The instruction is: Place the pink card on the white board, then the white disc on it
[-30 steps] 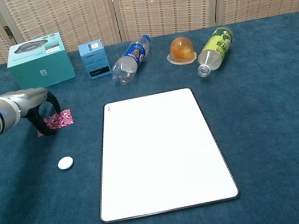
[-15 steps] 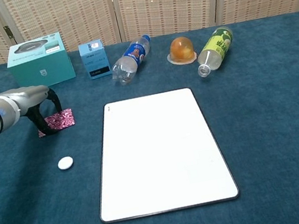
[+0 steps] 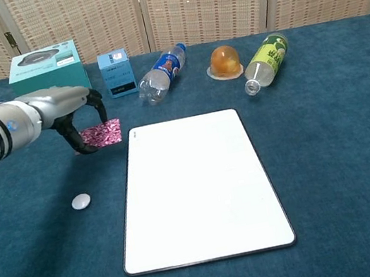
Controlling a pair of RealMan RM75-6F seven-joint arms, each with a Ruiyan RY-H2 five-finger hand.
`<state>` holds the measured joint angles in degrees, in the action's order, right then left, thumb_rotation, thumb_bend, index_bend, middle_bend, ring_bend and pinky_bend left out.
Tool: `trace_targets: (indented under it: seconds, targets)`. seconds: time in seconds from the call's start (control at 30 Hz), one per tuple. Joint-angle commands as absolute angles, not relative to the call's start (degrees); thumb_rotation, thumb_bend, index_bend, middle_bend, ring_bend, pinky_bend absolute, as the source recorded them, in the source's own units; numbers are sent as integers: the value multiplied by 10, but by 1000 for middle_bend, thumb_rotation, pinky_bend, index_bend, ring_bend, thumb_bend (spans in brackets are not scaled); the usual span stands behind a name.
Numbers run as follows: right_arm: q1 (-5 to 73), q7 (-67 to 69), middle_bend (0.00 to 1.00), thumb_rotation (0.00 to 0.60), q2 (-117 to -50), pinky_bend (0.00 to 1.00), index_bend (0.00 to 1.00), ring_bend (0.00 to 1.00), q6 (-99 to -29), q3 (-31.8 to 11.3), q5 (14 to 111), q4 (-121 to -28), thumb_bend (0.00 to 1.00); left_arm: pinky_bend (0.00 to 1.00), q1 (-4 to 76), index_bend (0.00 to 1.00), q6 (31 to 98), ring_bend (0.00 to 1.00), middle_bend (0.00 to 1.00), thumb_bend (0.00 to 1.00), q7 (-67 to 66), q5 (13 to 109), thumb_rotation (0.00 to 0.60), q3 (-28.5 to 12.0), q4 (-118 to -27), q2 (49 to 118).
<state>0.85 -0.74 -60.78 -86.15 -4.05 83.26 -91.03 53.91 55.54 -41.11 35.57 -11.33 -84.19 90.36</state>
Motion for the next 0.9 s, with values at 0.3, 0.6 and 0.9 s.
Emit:
trace_targets:
  seconds: [0.3, 0.6, 0.9]
  targets:
    - [7, -6, 118, 600, -606, 18, 22, 117, -860, -41, 829, -911, 105, 0, 575, 378, 550, 74, 78, 341, -446, 442, 600, -80, -914, 906]
    - [3, -7, 118, 600, -602, 18, 22, 117, -866, -41, 828, -914, 105, 0, 592, 386, 519, 68, 79, 339, -435, 499, 600, -58, -906, 916]
    - [0, -5, 118, 600, -602, 18, 22, 118, -868, -39, 829, -915, 105, 0, 602, 381, 512, 60, 78, 338, -437, 517, 600, -48, -892, 938]
